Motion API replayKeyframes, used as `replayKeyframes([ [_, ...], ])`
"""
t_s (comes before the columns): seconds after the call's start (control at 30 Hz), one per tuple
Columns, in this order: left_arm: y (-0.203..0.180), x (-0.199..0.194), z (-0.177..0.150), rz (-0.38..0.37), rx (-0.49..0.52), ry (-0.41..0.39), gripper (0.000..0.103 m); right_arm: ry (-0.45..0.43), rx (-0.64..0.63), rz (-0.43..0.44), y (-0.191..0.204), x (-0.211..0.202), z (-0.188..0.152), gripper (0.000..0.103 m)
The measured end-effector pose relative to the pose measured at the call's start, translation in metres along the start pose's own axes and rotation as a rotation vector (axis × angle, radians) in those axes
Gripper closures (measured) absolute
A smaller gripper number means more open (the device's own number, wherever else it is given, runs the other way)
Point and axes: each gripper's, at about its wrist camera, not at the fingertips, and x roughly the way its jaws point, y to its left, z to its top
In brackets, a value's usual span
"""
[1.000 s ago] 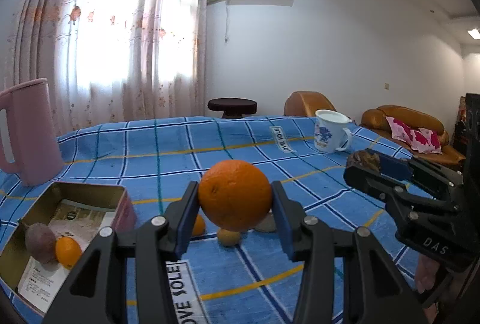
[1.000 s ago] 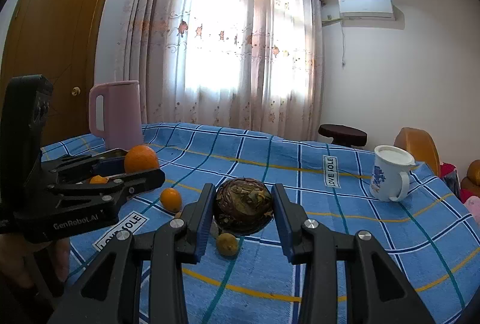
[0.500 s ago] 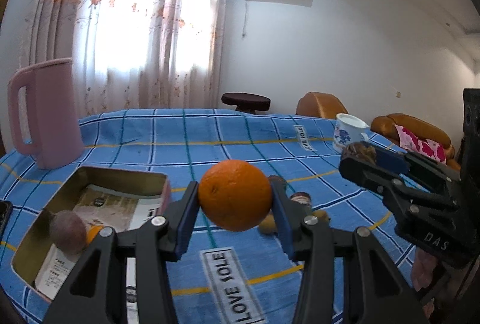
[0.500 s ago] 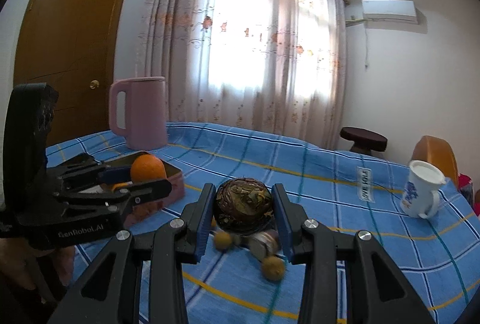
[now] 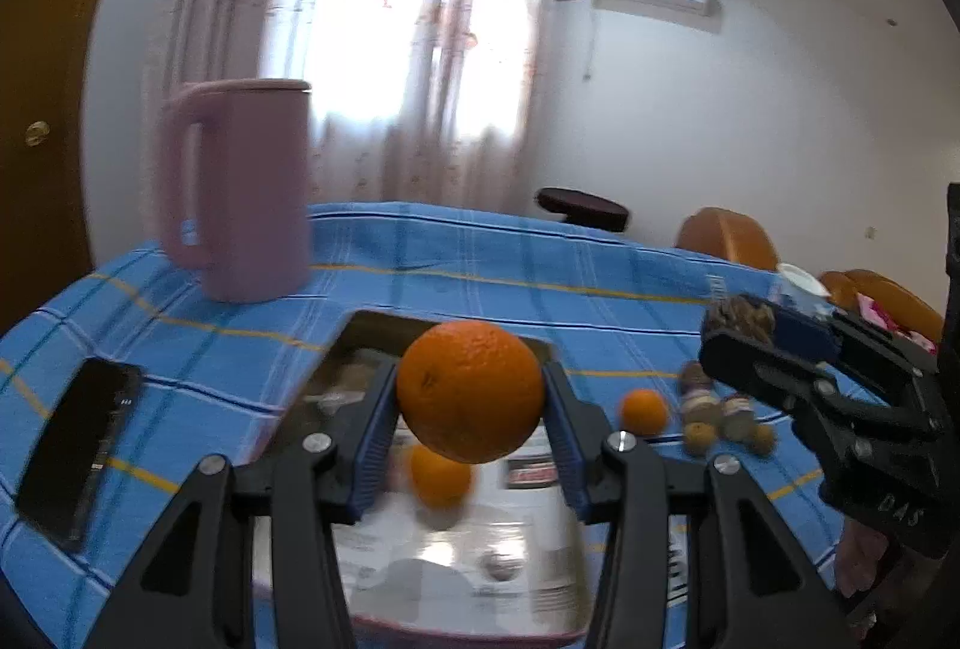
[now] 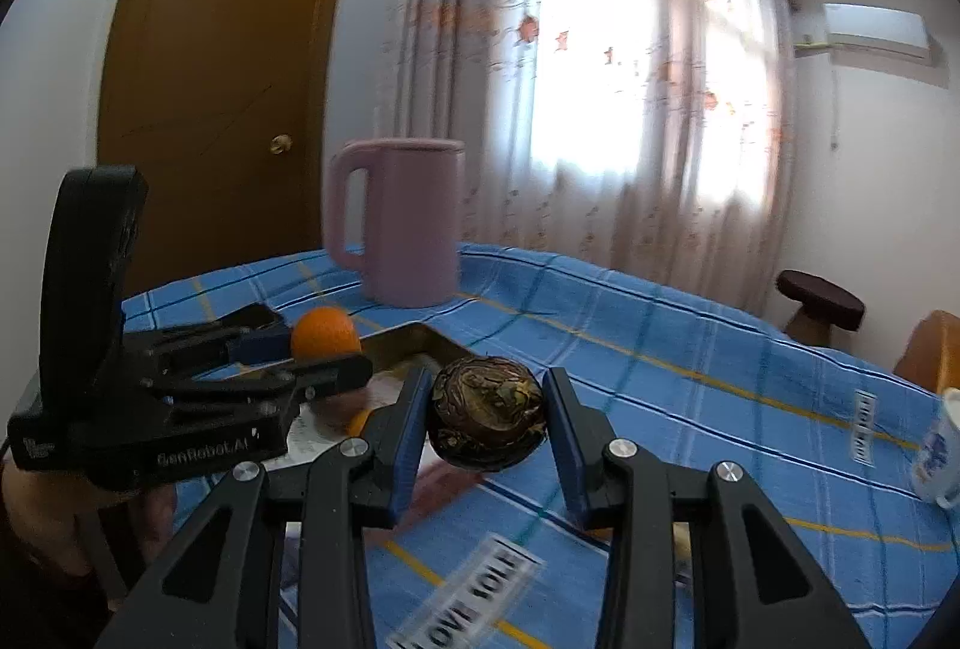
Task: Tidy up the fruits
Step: 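Lift both fruits, carry them over the tin and release them inside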
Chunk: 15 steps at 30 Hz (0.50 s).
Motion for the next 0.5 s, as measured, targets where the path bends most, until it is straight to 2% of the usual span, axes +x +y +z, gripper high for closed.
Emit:
replayKeyframes([
  [0.2, 0.032, 0.001, -0.005, 0.047, -0.028, 0.033, 0.054, 0.062, -0.013, 0.069, 0.026, 0.03, -0.002, 0.063],
  [0.5, 0.048, 0.008, -0.013, 0.067, -0.028, 0.105, 0.054, 0.203, -0.063, 0.119, 0.055, 0.064, -0.012, 0.063],
])
